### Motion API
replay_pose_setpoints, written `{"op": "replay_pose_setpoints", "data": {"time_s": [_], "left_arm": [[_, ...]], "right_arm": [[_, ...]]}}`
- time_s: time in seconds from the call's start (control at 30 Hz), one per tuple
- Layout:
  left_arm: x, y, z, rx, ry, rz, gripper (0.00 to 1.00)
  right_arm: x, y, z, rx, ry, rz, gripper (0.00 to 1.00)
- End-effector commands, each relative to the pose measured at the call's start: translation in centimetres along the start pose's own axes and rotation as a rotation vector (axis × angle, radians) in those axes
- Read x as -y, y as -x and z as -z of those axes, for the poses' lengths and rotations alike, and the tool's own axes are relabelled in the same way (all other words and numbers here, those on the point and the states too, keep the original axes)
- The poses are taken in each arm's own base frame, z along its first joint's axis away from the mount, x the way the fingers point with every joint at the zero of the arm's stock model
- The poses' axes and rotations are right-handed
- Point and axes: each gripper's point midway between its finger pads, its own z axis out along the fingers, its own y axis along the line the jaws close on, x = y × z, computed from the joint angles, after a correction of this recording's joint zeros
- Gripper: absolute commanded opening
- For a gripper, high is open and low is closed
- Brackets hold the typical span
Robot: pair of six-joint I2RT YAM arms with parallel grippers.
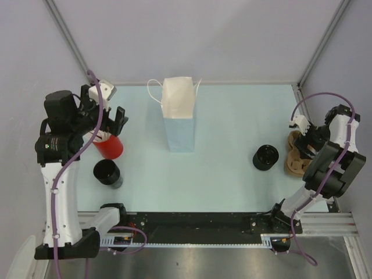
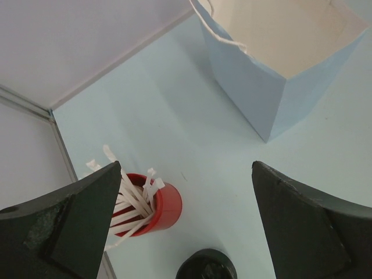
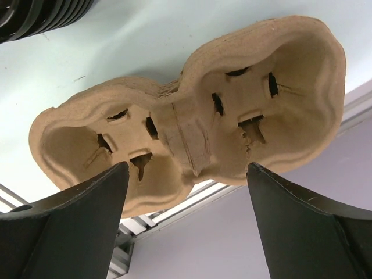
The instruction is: Pack the takeout coffee
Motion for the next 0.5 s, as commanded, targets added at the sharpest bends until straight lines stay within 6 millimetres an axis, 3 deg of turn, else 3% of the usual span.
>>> {"op": "replay_pose_setpoints", "data": {"time_s": [0.0, 0.23, 0.47], "left_arm": [[0.5, -1.3, 0.2, -0.020, -0.010, -0.016, 0.99], [0.5, -2.0, -0.8, -0.031, -0.016, 0.036, 1.00], [0.3, -1.9, -1.1, -0.025, -0.013, 0.049, 0.99]], "right_arm": [[0.6, 0.6, -0.2, 0.013, -0.001, 0.062, 0.87], [1.0, 1.1, -1.7, -0.005, 0.014, 0.088, 0.82], [0.7, 0.3, -2.6, -0.030, 0.042, 0.074, 0.80]]}}
